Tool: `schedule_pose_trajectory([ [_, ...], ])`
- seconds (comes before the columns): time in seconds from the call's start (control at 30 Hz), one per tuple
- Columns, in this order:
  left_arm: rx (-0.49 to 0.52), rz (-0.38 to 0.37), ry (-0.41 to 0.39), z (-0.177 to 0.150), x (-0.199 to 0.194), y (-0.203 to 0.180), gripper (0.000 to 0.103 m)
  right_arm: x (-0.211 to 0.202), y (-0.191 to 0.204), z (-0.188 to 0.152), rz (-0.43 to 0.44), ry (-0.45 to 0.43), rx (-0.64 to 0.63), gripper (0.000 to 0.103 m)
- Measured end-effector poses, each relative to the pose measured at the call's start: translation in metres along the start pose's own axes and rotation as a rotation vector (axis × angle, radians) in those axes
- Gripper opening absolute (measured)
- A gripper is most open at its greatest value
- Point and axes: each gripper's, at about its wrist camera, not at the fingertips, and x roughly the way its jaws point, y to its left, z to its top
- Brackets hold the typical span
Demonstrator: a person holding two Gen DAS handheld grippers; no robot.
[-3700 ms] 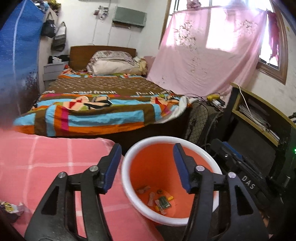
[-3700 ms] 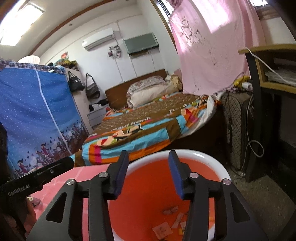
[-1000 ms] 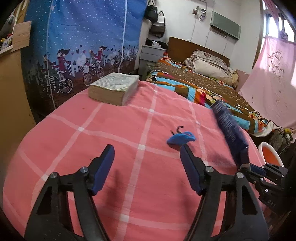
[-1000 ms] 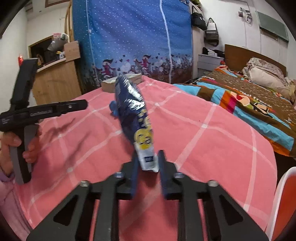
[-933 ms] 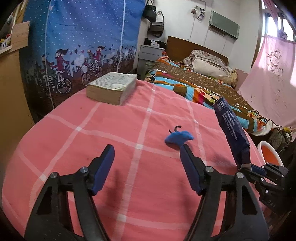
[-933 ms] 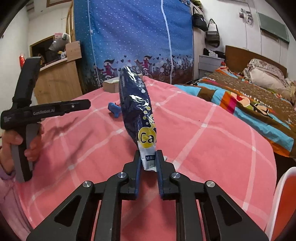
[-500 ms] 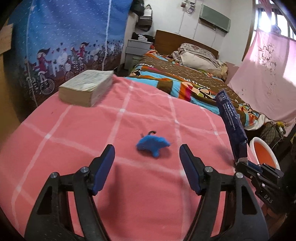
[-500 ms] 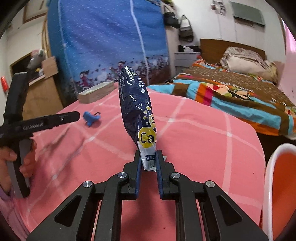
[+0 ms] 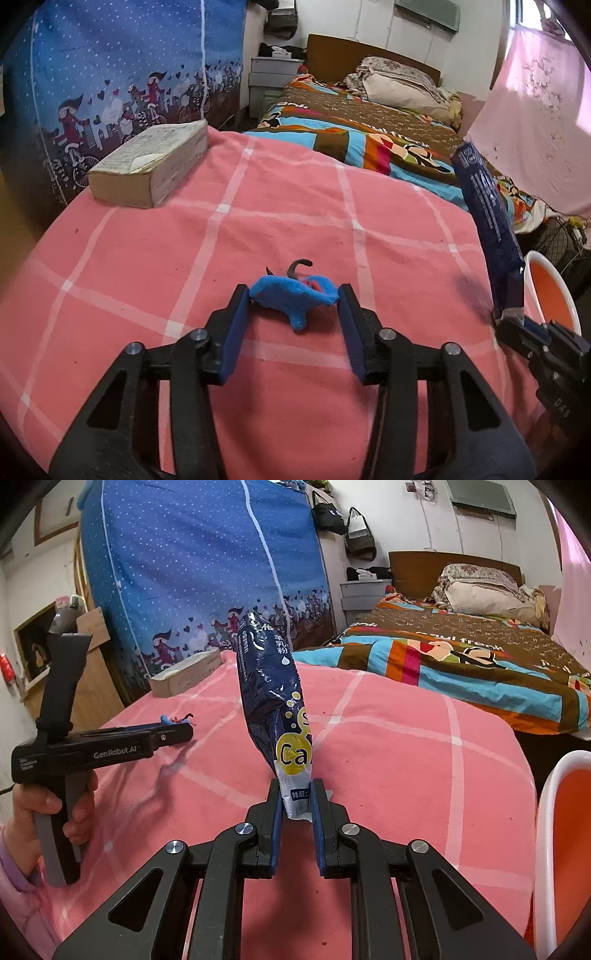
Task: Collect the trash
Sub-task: 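Close the right tool on the dark blue packet while the left tool grips the blue wrapper, then lift both held items and carry them over the orange bucket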
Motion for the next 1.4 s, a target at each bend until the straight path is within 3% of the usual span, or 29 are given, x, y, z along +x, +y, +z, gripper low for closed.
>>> schedule_pose_trajectory([
  [0.3, 0.016, -0.013, -0.067, -0.004, -0.014, -0.008, 0.050, -0.001, 0.001, -0.001, 0.000, -0.014, 0.009, 0.013],
  [0.6, 0.062, -0.048, -0.296, -0.019, -0.062, -0.026, 0.051, -0.016, 0.001, -0.001, 0.007, -0.106, 0.032, 0.013],
  [0.9, 0.129, -0.035, -0.500, -0.030, -0.096, -0.040, 0.051, -0.050, 0.006, 0.004, 0.038, -0.311, 0.040, 0.013],
  [1.4, 0.145, -0.095, -0.595, -0.027, -0.114, -0.062, 0.051, -0.087, 0.004, 0.010, 0.000, -0.504, 0.023, 0.013],
])
